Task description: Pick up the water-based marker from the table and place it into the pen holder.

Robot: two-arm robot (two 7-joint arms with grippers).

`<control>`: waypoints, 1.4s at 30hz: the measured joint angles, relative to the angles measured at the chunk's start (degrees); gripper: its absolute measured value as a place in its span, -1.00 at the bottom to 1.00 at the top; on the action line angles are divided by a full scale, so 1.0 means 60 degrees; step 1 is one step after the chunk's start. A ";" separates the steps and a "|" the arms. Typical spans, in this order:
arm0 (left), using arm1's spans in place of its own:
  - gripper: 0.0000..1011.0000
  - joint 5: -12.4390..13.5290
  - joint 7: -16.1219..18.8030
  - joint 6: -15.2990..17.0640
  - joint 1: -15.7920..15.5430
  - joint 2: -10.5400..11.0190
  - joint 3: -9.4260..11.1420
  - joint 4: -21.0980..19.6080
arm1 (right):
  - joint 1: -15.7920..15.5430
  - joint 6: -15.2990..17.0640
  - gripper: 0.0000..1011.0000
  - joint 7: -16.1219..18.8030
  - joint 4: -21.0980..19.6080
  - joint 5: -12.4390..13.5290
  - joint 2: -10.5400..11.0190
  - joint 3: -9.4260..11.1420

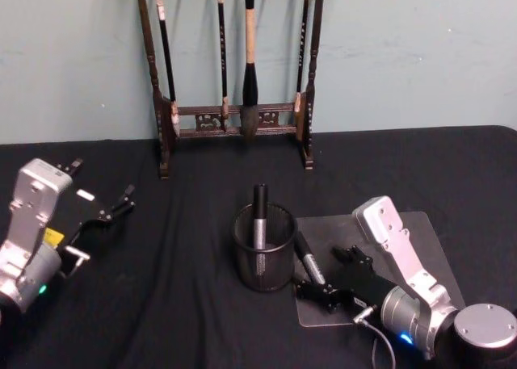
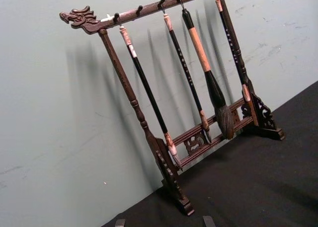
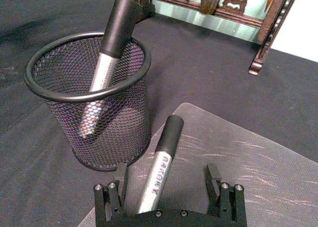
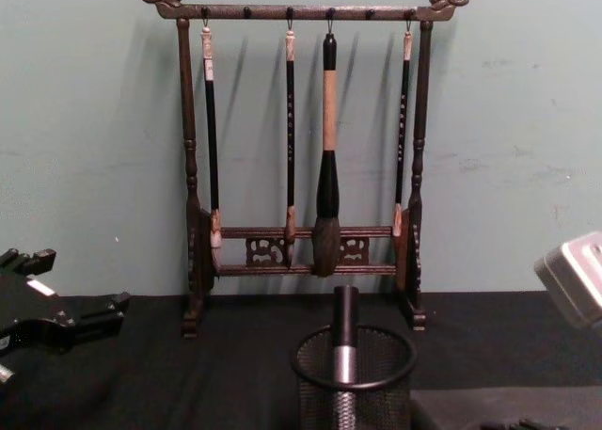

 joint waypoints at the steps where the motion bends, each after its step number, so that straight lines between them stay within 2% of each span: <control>1: 1.00 0.0000 0.0000 0.0000 0.0001 0.0000 0.0001 0.0000 | 0.0000 -0.0001 0.98 0.0003 0.0003 -0.0005 -0.0003 0.0000; 11: 1.00 0.0000 0.0000 0.0000 0.0000 0.0000 0.0000 0.0000 | -0.0001 -0.0002 0.98 0.0004 0.0005 -0.0003 -0.0001 0.0007; 18: 1.00 0.0000 0.0000 0.0000 0.0000 0.0000 0.0000 0.0000 | -0.0004 -0.0002 0.76 0.0004 0.0003 0.0001 0.0003 0.0007; 21: 1.00 0.0000 0.0000 0.0000 0.0001 0.0000 0.0000 0.0000 | -0.0004 -0.0004 0.53 0.0003 0.0000 0.0003 0.0004 0.0007; 22: 1.00 0.0000 0.0000 0.0000 0.0001 0.0000 0.0000 0.0000 | -0.0004 -0.0003 0.53 0.0002 0.0000 0.0003 0.0003 0.0007; 29: 1.00 0.0000 0.0000 0.0000 0.0000 0.0000 0.0000 0.0000 | -0.0004 0.0001 0.07 -0.0002 -0.0006 0.0005 0.0004 0.0007; 31: 1.00 0.0000 0.0000 0.0000 0.0000 0.0000 0.0000 0.0000 | -0.0004 0.0003 0.00 -0.0002 -0.0007 0.0005 0.0004 0.0007; 32: 1.00 0.0000 0.0000 0.0000 0.0000 0.0000 0.0000 0.0000 | -0.0004 0.0003 -0.14 -0.0003 -0.0007 0.0005 0.0004 0.0007; 37: 1.00 0.0000 0.0000 0.0000 0.0000 0.0000 0.0000 0.0000 | -0.0004 0.0005 -0.46 -0.0008 -0.0007 0.0005 0.0004 0.0008; 40: 1.00 0.0000 0.0000 0.0000 0.0001 0.0000 0.0000 0.0000 | -0.0004 0.0005 -0.60 -0.0009 -0.0006 0.0005 0.0004 0.0008; 42: 1.00 0.0000 0.0000 0.0000 -0.0001 0.0000 0.0000 0.0000 | -0.0004 0.0005 -0.61 -0.0009 -0.0006 0.0006 0.0005 0.0008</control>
